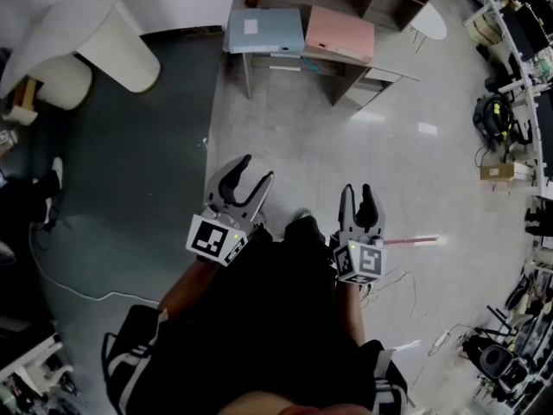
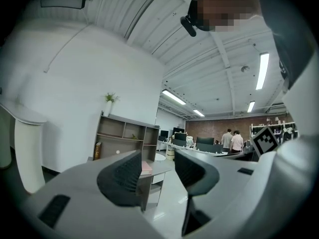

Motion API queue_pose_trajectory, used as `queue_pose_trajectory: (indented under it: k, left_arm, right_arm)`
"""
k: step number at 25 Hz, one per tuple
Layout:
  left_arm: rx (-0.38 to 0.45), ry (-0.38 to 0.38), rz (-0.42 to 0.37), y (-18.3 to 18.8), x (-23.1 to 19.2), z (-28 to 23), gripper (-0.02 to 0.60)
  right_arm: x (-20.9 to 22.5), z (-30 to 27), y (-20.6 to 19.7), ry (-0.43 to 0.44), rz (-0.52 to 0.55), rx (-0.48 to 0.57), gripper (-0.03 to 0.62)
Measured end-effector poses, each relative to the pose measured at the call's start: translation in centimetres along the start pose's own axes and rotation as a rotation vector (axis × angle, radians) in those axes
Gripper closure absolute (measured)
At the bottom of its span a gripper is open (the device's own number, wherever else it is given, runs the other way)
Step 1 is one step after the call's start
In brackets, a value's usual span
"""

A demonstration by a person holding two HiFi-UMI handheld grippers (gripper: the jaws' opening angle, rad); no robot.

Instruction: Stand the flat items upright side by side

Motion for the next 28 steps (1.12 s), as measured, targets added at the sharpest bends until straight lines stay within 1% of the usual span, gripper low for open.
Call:
queue_pose_trajectory:
  k: [2,5,11,15,21,23,28]
  left_arm:
    - [-0.005,-0.003,-0.015,-0.3,-0.4,-0.3,0.383]
    - [-0.023,0.002,-0.001,-0.3,-1.3,-1.2,0.383]
    - [-0.021,0.011,0.002,0.6,-2.4,-6.0,0.383]
    - [-0.028,0.031,0.007,2.0,-3.2,-10.5,0.377]
    - [-0.03,0.066,0.008,5.0,-3.4,-18.2,0.377]
    - [-0.038,0.079,0.01,5.4,-3.4,-20.4,0.376]
    - [-0.056,0.109,0.012,6.1,-1.6,-24.5,0.371]
  right_arm:
    - [-0.2,-0.4,0.0,0.0,-0.005,-0.005,0.421]
    - [-0.2,-1.7,0.4,0.012,-0.006,-0.011,0.421]
    - [2.2,-6.1,2.1,0.039,-0.004,-0.003,0.421]
    - [5.0,-9.5,4.5,0.055,0.011,-0.002,0.421]
    - [10.5,-14.9,8.5,0.09,0.021,-0.007,0.421]
    - [12.0,-16.7,9.1,0.109,0.029,-0.017,0.421]
    - [16.4,-19.1,10.0,0.149,0.035,-0.042,0.421]
Point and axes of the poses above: the fingertips, and each gripper's own axes: z backward along the fingers, x to its right, y out of its top, the point moved 3 cm from there along z, backward along the fingers, and after that the axes turned 13 degrees about -x, right-handed, at the moved point
